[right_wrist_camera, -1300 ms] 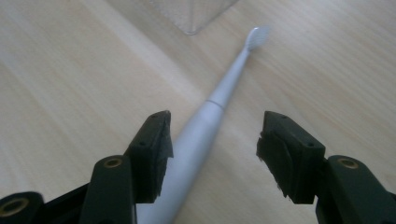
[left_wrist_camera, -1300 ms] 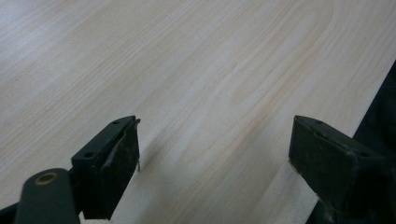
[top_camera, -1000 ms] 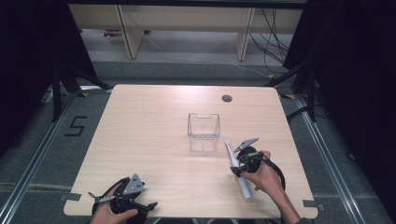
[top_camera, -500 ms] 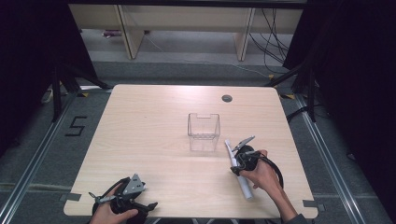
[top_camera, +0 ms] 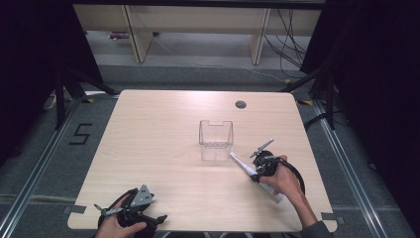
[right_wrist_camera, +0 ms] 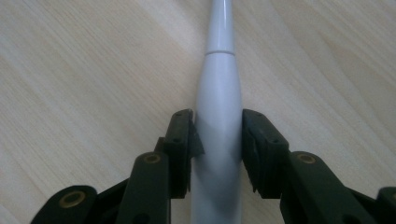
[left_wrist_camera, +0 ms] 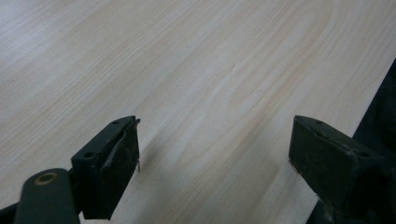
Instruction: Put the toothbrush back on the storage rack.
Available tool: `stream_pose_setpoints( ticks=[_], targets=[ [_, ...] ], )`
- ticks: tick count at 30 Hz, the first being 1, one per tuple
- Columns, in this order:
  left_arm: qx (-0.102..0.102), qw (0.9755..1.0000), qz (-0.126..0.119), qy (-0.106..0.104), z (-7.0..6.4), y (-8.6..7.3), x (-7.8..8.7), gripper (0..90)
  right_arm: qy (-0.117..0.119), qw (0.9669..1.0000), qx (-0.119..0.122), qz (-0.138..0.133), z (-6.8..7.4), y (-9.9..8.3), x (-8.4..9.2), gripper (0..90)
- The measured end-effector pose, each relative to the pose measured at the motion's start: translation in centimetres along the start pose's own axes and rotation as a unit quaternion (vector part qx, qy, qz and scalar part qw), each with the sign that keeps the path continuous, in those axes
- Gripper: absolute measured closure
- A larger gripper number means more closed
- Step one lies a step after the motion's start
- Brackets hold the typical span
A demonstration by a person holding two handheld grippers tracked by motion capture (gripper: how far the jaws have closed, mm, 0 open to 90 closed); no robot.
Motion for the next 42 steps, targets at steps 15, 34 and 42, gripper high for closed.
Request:
stream_pose_setpoints(
  ticks=[15,34,42],
  targets=[
    [0.0,1.0,-0.001,-0.001,0.0,0.0,0.0,15.6,0.009,0.998,0.018,0.06,-0.1,0.3,-0.7,65.4],
    [0.0,1.0,-0.001,-0.001,0.0,0.1,0.0,15.6,-0.015,0.9958,0.038,0.082,-1.8,-0.5,0.6,66.7],
    [-0.001,1.0,-0.003,-0.001,0.0,0.1,0.0,15.6,-0.021,0.9973,0.038,0.058,-2.4,-0.2,1.3,66.8]
  ],
)
Point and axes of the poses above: each handheld gripper's, and its own axes: x roughly backward along the jaws, y roughly out of its top, z roughly to its left, the point moved 10 cm from there along -x, roughly forward along the jaws, and after that the axes turned 12 degrees about -z, right-handed, at the moved point
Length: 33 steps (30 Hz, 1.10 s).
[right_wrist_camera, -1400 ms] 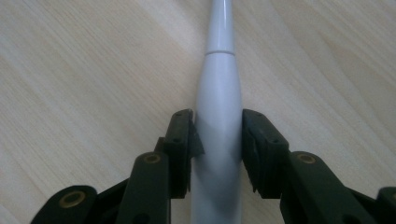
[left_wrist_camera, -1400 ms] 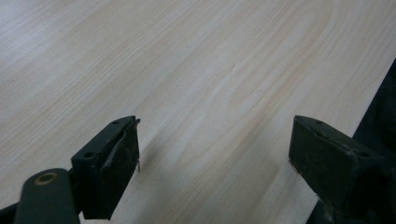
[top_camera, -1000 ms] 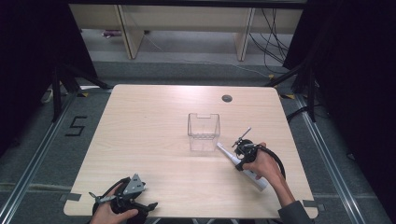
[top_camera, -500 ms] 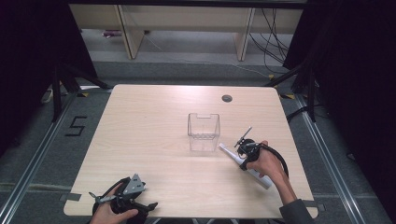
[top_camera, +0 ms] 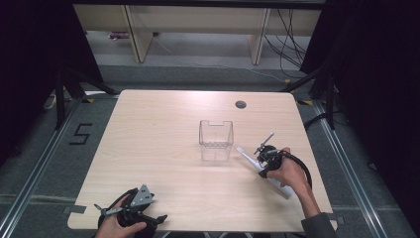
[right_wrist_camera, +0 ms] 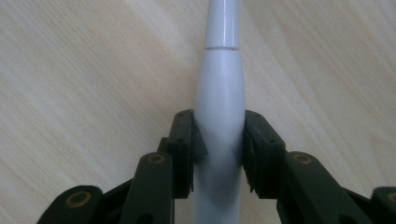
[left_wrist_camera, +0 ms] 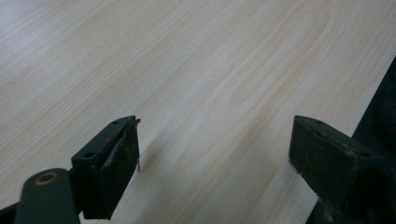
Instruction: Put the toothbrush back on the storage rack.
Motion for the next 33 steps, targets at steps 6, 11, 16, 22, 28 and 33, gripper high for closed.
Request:
stream_pose_setpoints(
  ticks=[6,11,16,22,28,33],
  targets=[
    [0.0,1.0,0.001,0.0,0.0,0.0,0.0,15.7,-0.005,0.9998,-0.01,-0.018,-0.2,0.2,0.9,66.9],
    [-0.001,1.0,0.002,-0.001,0.0,0.0,0.0,15.6,-0.009,0.9986,-0.014,-0.05,-0.9,0.7,2.4,66.9],
    [0.002,1.0,-0.001,-0.004,-0.1,0.0,0.0,15.6,-0.018,0.9958,-0.034,-0.083,-1.8,1.1,4.5,66.9],
    [0.004,1.0,0.0,0.0,0.0,0.0,0.0,15.6,-0.025,0.9884,-0.049,-0.142,-2.7,1.9,5.9,66.9],
    [0.002,1.0,-0.001,0.002,0.1,0.1,0.1,15.6,-0.03,0.9766,-0.069,-0.202,-3.8,2.9,6.5,66.9],
    [0.002,1.0,0.0,0.002,0.1,0.1,0.1,15.6,-0.04,0.964,-0.083,-0.249,-4.7,3.6,7.4,66.9]
  ],
)
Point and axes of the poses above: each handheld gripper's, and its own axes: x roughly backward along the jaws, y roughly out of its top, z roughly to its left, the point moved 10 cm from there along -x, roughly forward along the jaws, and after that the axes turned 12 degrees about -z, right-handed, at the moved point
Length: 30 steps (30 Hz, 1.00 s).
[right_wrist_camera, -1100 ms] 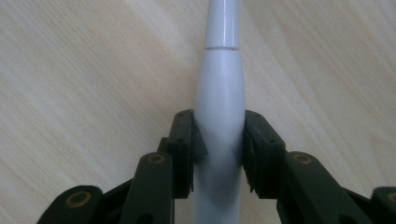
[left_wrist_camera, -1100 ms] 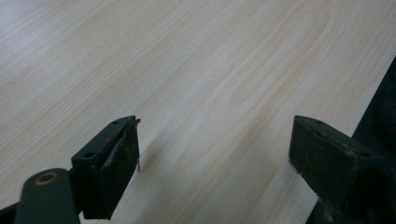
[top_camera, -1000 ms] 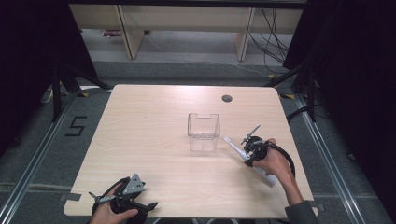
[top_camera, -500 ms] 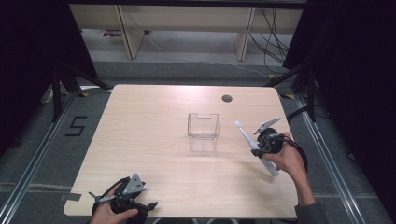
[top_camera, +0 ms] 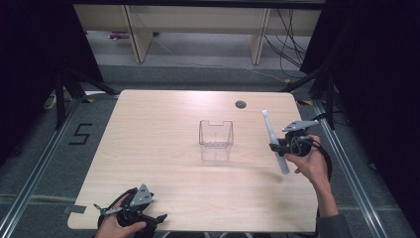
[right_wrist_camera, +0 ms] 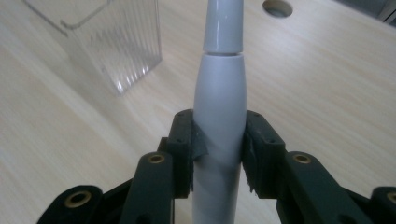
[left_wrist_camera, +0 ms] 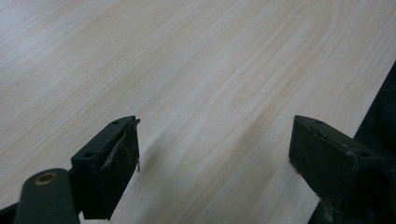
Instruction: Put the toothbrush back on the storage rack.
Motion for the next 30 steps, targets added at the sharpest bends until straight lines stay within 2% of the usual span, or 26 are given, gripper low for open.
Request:
stream_pose_setpoints(
  ticks=[1,2,3,4,7,8,9,10,11,12,13,14,15,16,17,18,19,20,21,22,26,27,30],
  targets=[
    [0.0,1.0,0.0,0.0,0.0,0.0,0.0,15.6,0.0,1.0,0.0,0.0,0.0,0.0,0.0,66.9],
    [0.0,1.0,0.0,0.0,0.0,0.0,0.0,15.6,-0.001,0.9998,0.003,-0.02,-0.3,0.6,0.0,66.9],
    [0.0,1.0,0.0,0.0,0.0,0.0,0.0,15.6,-0.001,0.9998,0.003,-0.02,-0.3,0.6,0.0,66.9],
    [-0.002,1.0,0.002,0.0,0.1,0.0,0.0,15.6,-0.002,0.9995,-0.005,-0.032,-0.3,0.9,0.0,66.9],
    [-0.001,1.0,0.001,0.0,0.1,0.0,0.0,15.6,0.003,0.9993,-0.011,-0.035,-0.2,1.1,0.0,66.9],
    [0.0,1.0,0.001,0.001,0.1,0.0,0.0,15.5,0.003,0.9989,-0.004,-0.046,-0.2,1.5,-0.2,66.8],
    [0.0,1.0,0.001,0.001,0.1,0.0,0.0,15.5,0.007,0.999,-0.014,-0.042,0.0,1.6,-0.1,66.9],
    [0.0,1.0,0.001,0.001,0.1,0.0,0.0,15.5,0.006,0.9988,0.009,-0.048,-0.4,1.8,-0.2,66.9],
    [0.0,1.0,0.001,0.001,0.1,0.0,0.0,15.5,0.011,0.9984,0.008,-0.056,-0.2,2.1,-0.4,66.9],
    [0.0,1.0,0.001,0.001,0.1,0.0,0.0,15.5,0.007,0.9986,-0.002,-0.053,-0.1,2.2,-0.3,66.9],
    [0.0,1.0,0.001,0.001,0.1,0.0,0.0,15.5,0.007,0.9986,-0.002,-0.053,-0.1,2.2,-0.3,66.9],
    [-0.001,1.0,0.001,0.0,0.1,0.0,0.0,15.5,0.012,0.9973,0.012,-0.071,-0.1,3.0,-0.5,66.9],
    [-0.001,1.0,0.001,0.001,0.1,0.0,0.0,15.5,0.012,0.9973,0.012,-0.071,-0.1,3.0,-0.5,66.9],
    [0.0,1.0,0.0,0.002,0.1,0.0,0.0,15.5,0.022,0.9973,0.005,-0.07,0.4,3.4,-0.6,66.9],
    [-0.002,1.0,0.002,0.002,0.2,0.0,0.0,15.5,0.021,0.997,-0.002,-0.075,0.6,3.6,-0.7,66.9],
    [0.002,1.0,0.0,0.003,0.1,0.0,0.0,15.5,0.026,0.9966,0.004,-0.078,0.7,3.9,-0.8,66.9],
    [0.002,1.0,0.0,0.003,0.1,0.0,0.0,15.5,0.023,0.9967,-0.005,-0.078,0.9,4.2,-0.7,66.9],
    [0.0,1.0,0.0,0.002,0.2,0.0,0.0,15.5,0.024,0.9953,0.009,-0.093,0.7,4.7,-1.0,66.9],
    [-0.001,1.0,0.0,0.002,0.2,0.0,0.0,15.5,0.024,0.9953,0.009,-0.093,0.7,4.7,-1.0,66.9],
    [-0.001,1.0,0.0,0.001,0.1,0.0,0.0,15.5,0.029,0.9953,-0.004,-0.093,1.2,5.2,-1.0,66.9],
    [-0.001,1.0,0.0,0.001,0.1,0.0,0.0,15.5,0.038,0.9942,0.008,-0.1,1.5,6.0,-1.4,66.9],
    [-0.001,1.0,0.0,0.001,0.1,0.0,0.0,15.5,0.038,0.9943,0.002,-0.099,1.7,6.1,-1.4,66.9],
    [0.001,1.0,0.0,0.0,0.1,0.0,-0.1,15.5,0.045,0.9929,0.007,-0.11,2.1,6.8,-1.9,66.9]
  ],
)
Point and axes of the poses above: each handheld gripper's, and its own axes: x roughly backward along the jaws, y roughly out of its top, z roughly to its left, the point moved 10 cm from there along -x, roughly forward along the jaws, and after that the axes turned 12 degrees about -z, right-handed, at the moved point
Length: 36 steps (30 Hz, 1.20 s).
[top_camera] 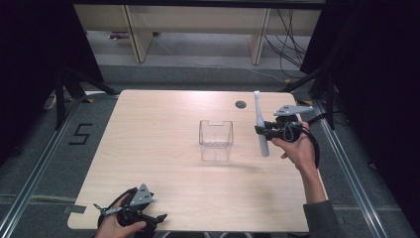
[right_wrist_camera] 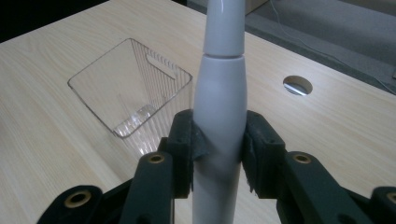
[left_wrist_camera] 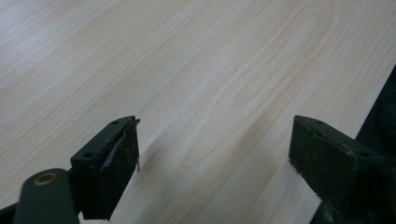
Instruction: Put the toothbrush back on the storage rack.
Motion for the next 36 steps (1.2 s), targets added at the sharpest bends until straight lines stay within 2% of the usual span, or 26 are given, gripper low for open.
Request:
stream_pose_setpoints(
  ticks=[5,9,16,18,20,24,27,28,29,30,31,34,35,36],
  targets=[
    [0.001,1.0,0.005,-0.001,0.0,-0.1,0.0,15.5,0.004,1.0,-0.005,0.003,0.5,0.4,-0.3,66.9],
    [0.001,1.0,0.001,0.0,0.0,-0.1,-0.1,15.4,0.011,0.9999,0.003,-0.01,0.6,1.2,-0.6,66.9],
    [0.0,1.0,0.006,-0.003,0.0,-0.1,0.0,15.5,0.022,0.9996,-0.005,-0.016,1.7,2.3,-1.3,66.9],
    [0.0,1.0,0.003,-0.003,0.0,-0.1,0.0,15.5,0.031,0.9992,0.003,-0.023,2.1,3.2,-1.7,66.9],
    [-0.002,1.0,0.001,-0.002,-0.1,0.0,0.0,15.5,0.028,0.9991,0.004,-0.032,2.4,3.8,-1.8,66.9],
    [-0.002,1.0,0.001,-0.002,0.0,0.0,0.0,15.4,0.04,0.9985,0.007,-0.038,2.9,4.8,-2.0,66.9],
    [-0.001,1.0,0.001,-0.002,-0.1,0.0,0.0,15.4,0.04,0.9985,0.011,-0.035,3.0,5.1,-1.9,66.9],
    [-0.001,1.0,0.001,-0.003,-0.1,0.0,0.0,15.4,0.047,0.9984,0.004,-0.032,3.3,5.2,-2.0,66.9],
    [-0.001,1.0,0.0,-0.003,-0.1,0.0,0.0,15.4,0.051,0.9978,0.002,-0.043,3.5,5.5,-2.1,66.9],
    [-0.002,1.0,0.001,-0.003,-0.1,0.0,0.0,15.5,0.057,0.9977,-0.003,-0.036,4.0,5.7,-2.0,66.9],
    [-0.002,1.0,0.001,-0.002,-0.1,0.0,0.0,15.4,0.061,0.9974,0.006,-0.038,4.1,5.9,-2.2,66.9],
    [-0.002,1.0,0.001,-0.002,-0.1,0.0,0.0,15.4,0.064,0.9972,0.01,-0.037,4.5,6.3,-2.4,66.9],
    [-0.002,1.0,0.001,-0.002,-0.1,0.0,0.0,15.4,0.061,0.9976,0.003,-0.034,4.6,6.3,-2.4,66.9],
    [-0.001,1.0,0.001,-0.003,-0.1,0.0,0.0,15.4,0.062,0.9972,0.013,-0.039,4.5,6.5,-2.6,66.9]
  ],
)
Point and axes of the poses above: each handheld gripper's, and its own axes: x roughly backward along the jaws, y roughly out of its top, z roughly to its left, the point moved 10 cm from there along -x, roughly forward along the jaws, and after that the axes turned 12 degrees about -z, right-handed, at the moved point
